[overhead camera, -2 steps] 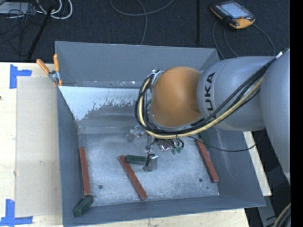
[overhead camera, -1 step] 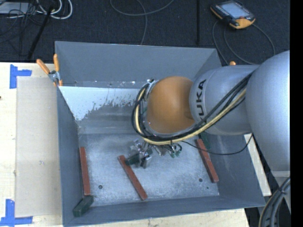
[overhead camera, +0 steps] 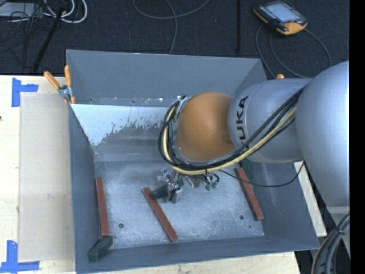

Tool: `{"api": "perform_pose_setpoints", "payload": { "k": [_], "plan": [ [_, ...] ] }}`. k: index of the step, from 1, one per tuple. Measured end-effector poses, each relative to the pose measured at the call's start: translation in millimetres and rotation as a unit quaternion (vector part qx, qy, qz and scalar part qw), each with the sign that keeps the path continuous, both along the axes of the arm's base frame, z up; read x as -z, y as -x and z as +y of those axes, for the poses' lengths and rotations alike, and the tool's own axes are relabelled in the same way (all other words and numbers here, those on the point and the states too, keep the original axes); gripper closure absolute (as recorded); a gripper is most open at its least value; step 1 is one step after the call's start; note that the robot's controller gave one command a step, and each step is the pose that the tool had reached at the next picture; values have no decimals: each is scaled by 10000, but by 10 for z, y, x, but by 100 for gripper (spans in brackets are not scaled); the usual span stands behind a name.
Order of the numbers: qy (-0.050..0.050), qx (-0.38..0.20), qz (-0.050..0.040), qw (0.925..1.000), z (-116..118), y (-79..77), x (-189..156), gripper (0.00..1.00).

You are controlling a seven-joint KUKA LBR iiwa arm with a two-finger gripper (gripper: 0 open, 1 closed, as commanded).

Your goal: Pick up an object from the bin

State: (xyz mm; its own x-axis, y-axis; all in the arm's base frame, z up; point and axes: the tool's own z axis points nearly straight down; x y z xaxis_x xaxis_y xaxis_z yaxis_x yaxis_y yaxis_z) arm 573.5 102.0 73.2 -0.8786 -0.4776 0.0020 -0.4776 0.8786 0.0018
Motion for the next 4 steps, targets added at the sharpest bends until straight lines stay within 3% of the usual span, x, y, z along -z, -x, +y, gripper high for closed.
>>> {"api": "perform_pose_setpoints", "payload": {
  "k": [1,2,3,4],
  "plan": [
    [-4,140,-18,9999,-239,-418,-570,100],
    [-4,146,-18,9999,-240,-418,-570,0],
    [-4,148,-17,9999,-239,-418,-570,0],
    [-15,-253,-37,9997,-424,-411,-426,0]
  ]
}}
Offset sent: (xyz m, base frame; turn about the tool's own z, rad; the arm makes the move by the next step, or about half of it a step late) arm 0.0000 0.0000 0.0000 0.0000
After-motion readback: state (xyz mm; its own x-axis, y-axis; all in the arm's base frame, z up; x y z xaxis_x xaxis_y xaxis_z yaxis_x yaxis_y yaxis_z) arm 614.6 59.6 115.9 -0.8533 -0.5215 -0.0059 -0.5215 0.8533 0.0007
